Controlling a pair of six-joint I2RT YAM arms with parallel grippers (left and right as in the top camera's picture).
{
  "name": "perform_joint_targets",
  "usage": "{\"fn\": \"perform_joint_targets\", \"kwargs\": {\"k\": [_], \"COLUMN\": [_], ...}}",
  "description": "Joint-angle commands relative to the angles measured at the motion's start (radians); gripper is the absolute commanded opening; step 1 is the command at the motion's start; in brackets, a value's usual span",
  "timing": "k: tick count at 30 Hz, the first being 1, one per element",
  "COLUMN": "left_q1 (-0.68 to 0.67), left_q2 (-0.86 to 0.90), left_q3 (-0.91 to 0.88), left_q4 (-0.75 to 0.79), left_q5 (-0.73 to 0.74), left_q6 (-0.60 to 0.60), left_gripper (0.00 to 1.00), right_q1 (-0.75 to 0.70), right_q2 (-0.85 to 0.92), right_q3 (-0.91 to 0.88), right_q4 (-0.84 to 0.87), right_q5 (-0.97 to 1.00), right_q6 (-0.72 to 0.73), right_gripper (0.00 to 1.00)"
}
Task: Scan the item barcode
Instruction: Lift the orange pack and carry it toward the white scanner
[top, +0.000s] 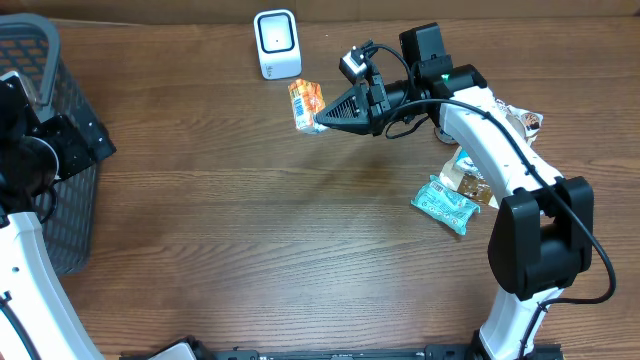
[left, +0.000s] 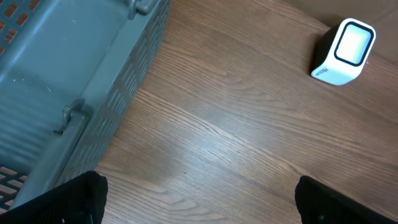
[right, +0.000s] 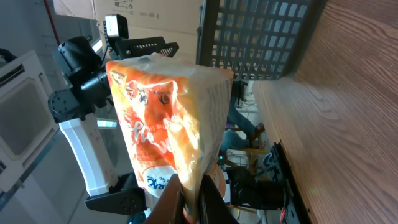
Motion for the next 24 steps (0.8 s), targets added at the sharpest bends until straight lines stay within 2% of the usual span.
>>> {"fn": "perform_joint_targets", "kwargs": {"k": [1, 9, 15, 19, 24], "left_q1": [0.004, 0.004, 0.004, 0.004, 0.004], "left_q2": [0.003, 0.003, 0.003, 0.003, 0.003], "left_q3": [0.008, 0.008, 0.008, 0.008, 0.008], "left_q4": [0.001, 0.001, 0.001, 0.001, 0.001], "left_q5": [0.008, 0.008, 0.008, 0.008, 0.008], "left_q6": [-0.003, -0.003, -0.003, -0.003, -0.003], "left_gripper": [1.0, 1.0, 1.0, 0.99, 0.99], "right_q1": [0.0, 0.025, 0.035, 0.048, 0.098], "right_q2": [-0.006, -0.006, -0.006, -0.006, 0.018], "right_q3": [0.003, 0.003, 0.054, 0.185, 0.447], "right_q4": [0.005, -0.219, -0.319, -0.408, -0.527], "right_q5": [0.029, 0.524, 0.743, 0.942, 1.248], "right_q6": [-0.006, -0.086, -0.065, -0.046, -0.043], "right_gripper": [0.04, 0.04, 0.04, 0.04, 0.04]}}
